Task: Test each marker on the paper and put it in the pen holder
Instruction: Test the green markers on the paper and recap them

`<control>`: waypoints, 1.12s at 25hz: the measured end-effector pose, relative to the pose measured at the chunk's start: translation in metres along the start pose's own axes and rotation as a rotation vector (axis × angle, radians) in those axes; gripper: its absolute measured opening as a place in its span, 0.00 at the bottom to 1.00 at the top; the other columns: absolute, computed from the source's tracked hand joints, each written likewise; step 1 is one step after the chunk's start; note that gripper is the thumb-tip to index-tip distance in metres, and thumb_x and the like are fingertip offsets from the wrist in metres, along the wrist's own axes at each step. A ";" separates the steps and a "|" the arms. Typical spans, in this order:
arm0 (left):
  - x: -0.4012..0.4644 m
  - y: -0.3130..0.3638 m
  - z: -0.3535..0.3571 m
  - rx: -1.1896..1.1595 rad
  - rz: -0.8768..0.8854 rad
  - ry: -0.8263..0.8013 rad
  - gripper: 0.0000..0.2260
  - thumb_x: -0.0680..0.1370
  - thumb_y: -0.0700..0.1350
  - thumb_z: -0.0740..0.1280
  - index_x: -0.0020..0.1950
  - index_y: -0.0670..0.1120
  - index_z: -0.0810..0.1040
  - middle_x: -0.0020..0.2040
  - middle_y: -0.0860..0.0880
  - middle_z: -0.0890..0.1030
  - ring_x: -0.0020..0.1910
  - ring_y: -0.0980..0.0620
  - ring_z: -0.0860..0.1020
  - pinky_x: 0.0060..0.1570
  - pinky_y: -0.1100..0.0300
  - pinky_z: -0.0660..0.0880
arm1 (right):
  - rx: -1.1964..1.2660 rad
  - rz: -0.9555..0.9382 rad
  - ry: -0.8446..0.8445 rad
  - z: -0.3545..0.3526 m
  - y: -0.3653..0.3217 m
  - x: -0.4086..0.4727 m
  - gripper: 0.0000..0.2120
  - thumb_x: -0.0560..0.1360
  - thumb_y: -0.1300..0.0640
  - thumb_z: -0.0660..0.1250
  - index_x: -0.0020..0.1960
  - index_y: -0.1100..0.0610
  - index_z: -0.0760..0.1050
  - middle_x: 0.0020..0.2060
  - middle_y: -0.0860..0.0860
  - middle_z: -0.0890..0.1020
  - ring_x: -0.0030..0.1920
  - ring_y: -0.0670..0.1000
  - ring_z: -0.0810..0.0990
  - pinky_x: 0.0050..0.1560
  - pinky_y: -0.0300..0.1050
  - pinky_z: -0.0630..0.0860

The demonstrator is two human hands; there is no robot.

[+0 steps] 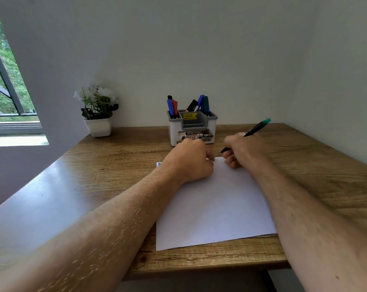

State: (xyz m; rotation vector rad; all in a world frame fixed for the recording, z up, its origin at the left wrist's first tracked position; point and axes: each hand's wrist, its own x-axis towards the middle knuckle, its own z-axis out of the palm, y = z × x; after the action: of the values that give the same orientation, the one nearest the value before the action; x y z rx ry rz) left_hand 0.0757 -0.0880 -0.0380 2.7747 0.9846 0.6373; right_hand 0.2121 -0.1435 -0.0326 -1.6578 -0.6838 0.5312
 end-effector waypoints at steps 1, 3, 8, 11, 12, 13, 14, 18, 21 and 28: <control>0.000 0.000 0.000 -0.012 -0.009 0.002 0.14 0.73 0.48 0.67 0.57 0.55 0.85 0.51 0.53 0.85 0.51 0.52 0.80 0.53 0.58 0.79 | -0.074 -0.026 0.011 0.000 0.000 -0.001 0.04 0.70 0.59 0.67 0.41 0.60 0.76 0.29 0.56 0.82 0.22 0.49 0.75 0.23 0.37 0.69; -0.001 0.000 0.000 -0.040 -0.026 -0.008 0.14 0.74 0.48 0.66 0.57 0.55 0.85 0.49 0.53 0.84 0.47 0.53 0.79 0.51 0.59 0.78 | -0.210 -0.087 0.038 -0.003 0.001 -0.002 0.05 0.70 0.56 0.68 0.39 0.57 0.75 0.31 0.53 0.83 0.24 0.45 0.75 0.25 0.36 0.67; 0.000 0.000 -0.001 -0.072 -0.035 -0.022 0.14 0.75 0.47 0.66 0.57 0.54 0.85 0.48 0.53 0.83 0.44 0.56 0.76 0.52 0.59 0.78 | -0.314 -0.132 0.047 -0.002 0.003 0.002 0.08 0.71 0.53 0.69 0.44 0.58 0.78 0.36 0.51 0.83 0.31 0.44 0.77 0.27 0.38 0.65; -0.001 0.001 -0.001 -0.082 -0.039 -0.028 0.14 0.75 0.47 0.67 0.57 0.54 0.85 0.52 0.53 0.84 0.46 0.56 0.77 0.53 0.60 0.78 | -0.291 -0.145 0.053 -0.002 0.004 0.004 0.06 0.69 0.55 0.68 0.39 0.58 0.75 0.32 0.52 0.80 0.31 0.48 0.77 0.28 0.39 0.65; -0.001 0.000 0.000 -0.082 -0.043 -0.030 0.13 0.75 0.47 0.67 0.57 0.54 0.85 0.52 0.53 0.84 0.46 0.56 0.77 0.54 0.59 0.78 | -0.288 -0.152 0.053 -0.002 0.004 0.004 0.06 0.70 0.56 0.68 0.38 0.58 0.74 0.32 0.52 0.80 0.30 0.48 0.76 0.28 0.39 0.65; -0.001 0.000 0.000 -0.083 -0.047 -0.033 0.13 0.75 0.47 0.67 0.57 0.54 0.85 0.51 0.53 0.84 0.46 0.55 0.77 0.53 0.59 0.78 | -0.295 -0.155 0.051 -0.002 0.004 0.003 0.07 0.70 0.56 0.68 0.38 0.58 0.74 0.32 0.52 0.80 0.30 0.47 0.76 0.27 0.38 0.65; -0.001 0.000 0.000 -0.083 -0.050 -0.034 0.13 0.75 0.47 0.67 0.57 0.54 0.85 0.51 0.53 0.84 0.45 0.55 0.76 0.52 0.60 0.78 | -0.305 -0.151 0.049 -0.002 0.004 0.004 0.07 0.71 0.55 0.68 0.40 0.58 0.76 0.34 0.51 0.82 0.31 0.45 0.77 0.27 0.38 0.65; 0.000 0.000 -0.001 -0.086 -0.057 -0.041 0.13 0.76 0.47 0.67 0.58 0.54 0.85 0.51 0.52 0.84 0.45 0.56 0.75 0.51 0.61 0.76 | -0.270 -0.141 0.100 0.000 0.007 0.009 0.08 0.69 0.54 0.69 0.43 0.59 0.76 0.38 0.54 0.83 0.34 0.49 0.79 0.29 0.39 0.66; -0.001 0.001 -0.001 -0.089 -0.054 -0.054 0.13 0.76 0.46 0.67 0.59 0.54 0.84 0.52 0.52 0.84 0.45 0.56 0.75 0.51 0.61 0.75 | -0.278 -0.141 0.112 0.001 0.008 0.009 0.09 0.70 0.54 0.69 0.46 0.59 0.77 0.41 0.54 0.83 0.37 0.49 0.79 0.29 0.39 0.66; 0.000 0.001 -0.002 -0.094 -0.054 -0.065 0.13 0.77 0.46 0.67 0.59 0.53 0.84 0.53 0.52 0.84 0.45 0.56 0.75 0.49 0.63 0.74 | -0.293 -0.162 0.086 0.002 0.008 0.007 0.09 0.70 0.54 0.70 0.43 0.59 0.77 0.39 0.54 0.83 0.36 0.49 0.79 0.30 0.39 0.67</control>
State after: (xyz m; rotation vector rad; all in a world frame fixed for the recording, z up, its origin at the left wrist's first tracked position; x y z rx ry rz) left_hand 0.0756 -0.0887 -0.0364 2.6601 0.9859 0.5675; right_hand 0.2173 -0.1381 -0.0409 -1.8652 -0.8547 0.2499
